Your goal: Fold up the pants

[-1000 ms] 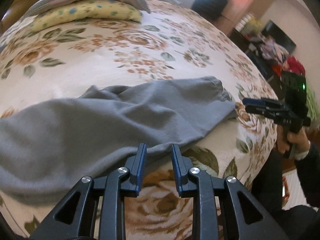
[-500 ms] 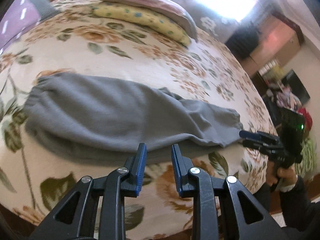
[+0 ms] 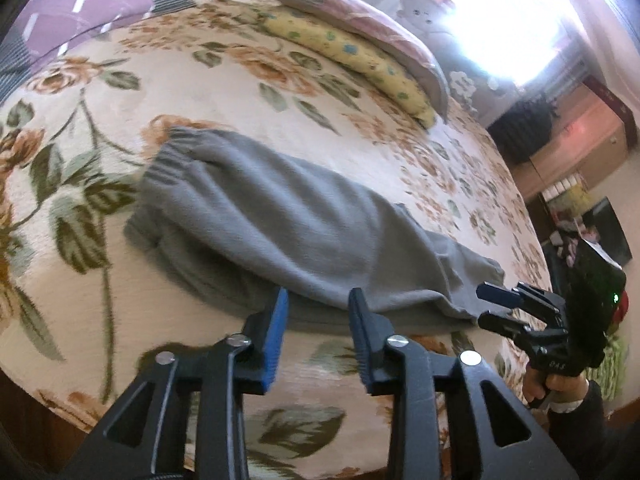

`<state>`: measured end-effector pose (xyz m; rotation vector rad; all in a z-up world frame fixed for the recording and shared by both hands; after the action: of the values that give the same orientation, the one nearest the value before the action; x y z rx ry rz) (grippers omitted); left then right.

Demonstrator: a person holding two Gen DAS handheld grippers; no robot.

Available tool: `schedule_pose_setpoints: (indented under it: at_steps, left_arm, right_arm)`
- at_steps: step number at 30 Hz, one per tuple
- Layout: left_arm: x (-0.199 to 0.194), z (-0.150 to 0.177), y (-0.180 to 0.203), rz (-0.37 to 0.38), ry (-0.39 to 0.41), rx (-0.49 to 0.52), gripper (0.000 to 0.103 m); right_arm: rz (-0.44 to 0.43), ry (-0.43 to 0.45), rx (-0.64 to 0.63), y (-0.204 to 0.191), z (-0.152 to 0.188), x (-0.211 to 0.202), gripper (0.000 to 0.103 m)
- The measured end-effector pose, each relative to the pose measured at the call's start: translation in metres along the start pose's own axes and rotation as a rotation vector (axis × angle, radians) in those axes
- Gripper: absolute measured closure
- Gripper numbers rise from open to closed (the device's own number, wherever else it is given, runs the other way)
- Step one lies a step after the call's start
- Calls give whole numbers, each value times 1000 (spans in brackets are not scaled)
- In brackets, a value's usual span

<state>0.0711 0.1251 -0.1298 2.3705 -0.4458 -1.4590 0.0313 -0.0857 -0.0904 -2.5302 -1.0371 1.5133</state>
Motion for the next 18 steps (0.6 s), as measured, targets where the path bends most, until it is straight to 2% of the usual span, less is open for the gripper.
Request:
schedule_pose_setpoints:
  at_steps: [4, 8, 12, 15, 16, 17, 18]
  left_arm:
    - [3, -7, -16, -1, -2, -66, 66]
    - [5, -17, -31, -20, 11, -127, 56]
    - [16, -25, -40, -50, -5, -173, 55]
    - [26, -29, -44, -61, -17, -197, 61]
    - [28, -29, -45, -64, -18, -199, 75]
    - [29, -30, -46, -63, -23, -198, 86]
    - [29, -30, -47, -68, -21, -199, 86]
  right_arm:
    - [26, -39, -58, -6, -4, 21, 57]
    - [36, -66, -87, -8, -5, 37, 57]
    - [31, -74, -85, -5, -7, 51, 57]
    - [42, -80, -86, -2, -8, 59, 60]
    - [41, -82, -85, -2, -8, 60, 65]
    - [33, -86, -84, -2, -7, 61, 80]
    - [39, -89, -83, -1, -7, 61, 87]
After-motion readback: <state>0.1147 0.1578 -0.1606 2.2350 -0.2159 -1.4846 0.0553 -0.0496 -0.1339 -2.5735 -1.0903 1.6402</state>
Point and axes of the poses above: each gripper's, at about its wrist camera, not at the fingertips, and x roughly the way its jaws point, y to its right, z to its underside, the point moved 3 cm from there along x, roughly the way its jaws point, and after that the axes turned 4 degrees about -z, right-handed, at the moved point
